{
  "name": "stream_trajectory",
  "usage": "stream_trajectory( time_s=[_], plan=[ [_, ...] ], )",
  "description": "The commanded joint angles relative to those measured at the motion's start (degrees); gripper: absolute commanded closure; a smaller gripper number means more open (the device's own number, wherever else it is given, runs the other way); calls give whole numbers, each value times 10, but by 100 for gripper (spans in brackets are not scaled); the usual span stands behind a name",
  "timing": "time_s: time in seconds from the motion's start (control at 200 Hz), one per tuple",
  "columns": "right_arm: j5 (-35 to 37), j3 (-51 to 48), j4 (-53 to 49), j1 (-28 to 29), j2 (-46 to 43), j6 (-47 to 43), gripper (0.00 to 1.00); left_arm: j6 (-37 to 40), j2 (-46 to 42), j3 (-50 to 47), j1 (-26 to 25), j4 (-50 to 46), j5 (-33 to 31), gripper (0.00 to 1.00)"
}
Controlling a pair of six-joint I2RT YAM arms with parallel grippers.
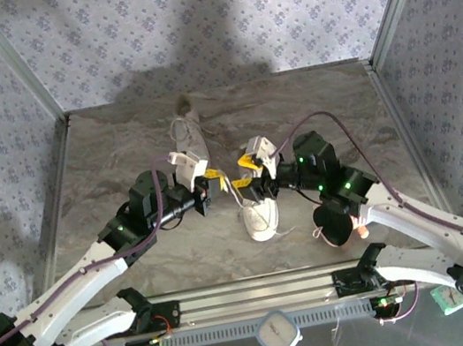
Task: Tie the shoes
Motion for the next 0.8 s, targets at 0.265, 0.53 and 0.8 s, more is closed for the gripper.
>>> stream_trajectory(
  time_s=[0.265,0.53,0.8],
  plan=[
    [-104,68,-66,-6,50,-47,49,23,4,27,0,5,44,100],
    [-121,72,-67,-6,54,-49,67,27,5,21,1,11,58,100],
    [-70,68,-62,-6,34,-40,100,29,12,15,1,4,39,100]
  ],
)
